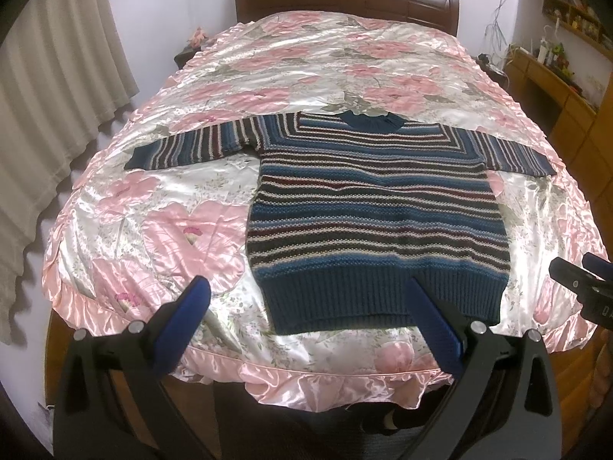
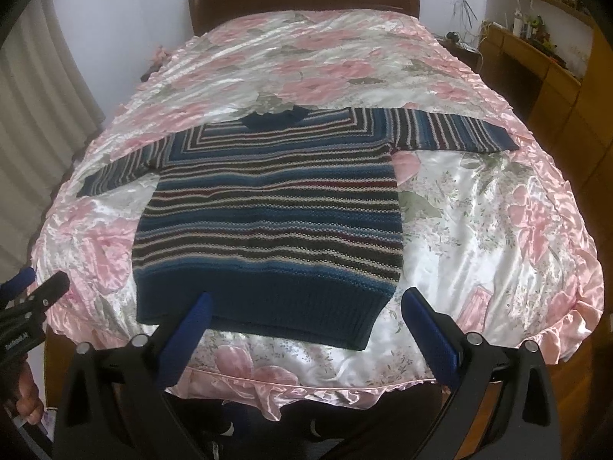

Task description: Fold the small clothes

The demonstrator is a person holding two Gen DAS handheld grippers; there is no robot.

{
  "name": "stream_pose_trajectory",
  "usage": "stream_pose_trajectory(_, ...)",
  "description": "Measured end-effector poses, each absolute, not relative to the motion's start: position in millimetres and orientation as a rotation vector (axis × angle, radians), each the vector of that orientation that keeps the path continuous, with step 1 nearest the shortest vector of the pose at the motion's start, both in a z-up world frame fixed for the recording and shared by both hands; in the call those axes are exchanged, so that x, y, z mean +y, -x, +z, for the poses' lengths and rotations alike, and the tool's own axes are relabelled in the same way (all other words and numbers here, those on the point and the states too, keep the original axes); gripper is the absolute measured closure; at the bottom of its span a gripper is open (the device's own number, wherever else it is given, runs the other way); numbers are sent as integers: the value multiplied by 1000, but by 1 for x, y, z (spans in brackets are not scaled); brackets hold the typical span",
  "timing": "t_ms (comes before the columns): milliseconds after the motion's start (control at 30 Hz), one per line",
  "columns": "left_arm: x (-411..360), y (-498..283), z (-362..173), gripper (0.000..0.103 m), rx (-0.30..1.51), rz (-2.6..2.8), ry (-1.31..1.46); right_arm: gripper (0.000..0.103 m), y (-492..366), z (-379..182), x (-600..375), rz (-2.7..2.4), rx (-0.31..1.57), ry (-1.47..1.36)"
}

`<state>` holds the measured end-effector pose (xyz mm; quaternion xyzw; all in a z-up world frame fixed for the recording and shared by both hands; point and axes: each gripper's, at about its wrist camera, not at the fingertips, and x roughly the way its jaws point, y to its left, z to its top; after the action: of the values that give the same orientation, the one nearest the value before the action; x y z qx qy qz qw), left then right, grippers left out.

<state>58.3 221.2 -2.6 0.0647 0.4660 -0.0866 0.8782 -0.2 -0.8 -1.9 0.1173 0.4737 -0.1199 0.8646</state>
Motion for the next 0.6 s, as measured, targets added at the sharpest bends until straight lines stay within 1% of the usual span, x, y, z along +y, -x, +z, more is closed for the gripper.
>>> stream_pose_trajectory(600,223,-59,-2,3,970,-180,-136,4,0,0,0,-257,989,-235)
